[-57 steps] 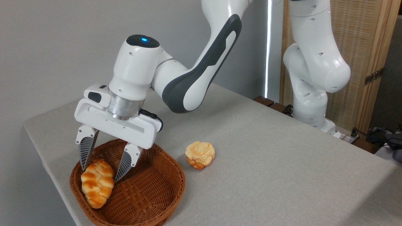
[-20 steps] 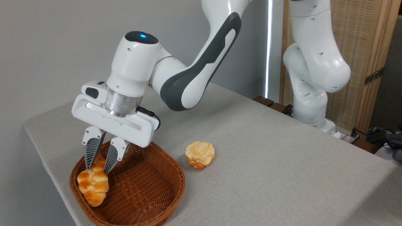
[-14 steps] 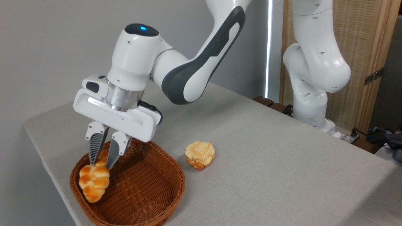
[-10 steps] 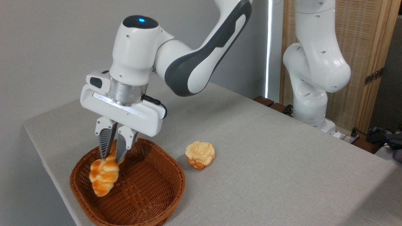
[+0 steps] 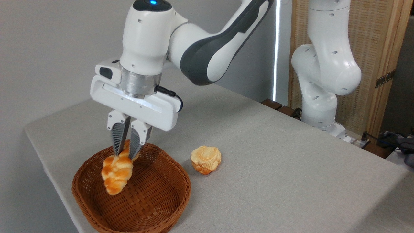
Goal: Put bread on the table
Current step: 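Carry the braided roll out of the basket toward the round bun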
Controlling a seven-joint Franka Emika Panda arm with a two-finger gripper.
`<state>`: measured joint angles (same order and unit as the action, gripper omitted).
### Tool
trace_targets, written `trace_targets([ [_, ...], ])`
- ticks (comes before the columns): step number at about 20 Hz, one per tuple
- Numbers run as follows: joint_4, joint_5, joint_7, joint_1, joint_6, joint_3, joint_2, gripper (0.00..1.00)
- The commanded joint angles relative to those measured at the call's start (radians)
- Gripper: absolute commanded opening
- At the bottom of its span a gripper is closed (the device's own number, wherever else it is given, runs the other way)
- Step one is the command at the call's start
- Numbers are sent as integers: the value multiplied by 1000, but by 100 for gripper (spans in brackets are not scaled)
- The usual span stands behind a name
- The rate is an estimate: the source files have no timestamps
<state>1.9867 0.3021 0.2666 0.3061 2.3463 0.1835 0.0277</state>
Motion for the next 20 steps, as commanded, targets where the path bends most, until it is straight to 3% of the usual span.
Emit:
trace_targets([
  [1, 4, -12, 97, 5, -157, 10, -69, 24],
  [6, 4, -15, 222, 5, -344, 10, -130, 28],
  [9, 4, -86, 302, 7, -468, 8, -155, 30],
  [17, 8, -144, 537, 16, -714, -22, -169, 40],
  [20, 8, -162, 549, 16, -765, -47, -169, 40],
])
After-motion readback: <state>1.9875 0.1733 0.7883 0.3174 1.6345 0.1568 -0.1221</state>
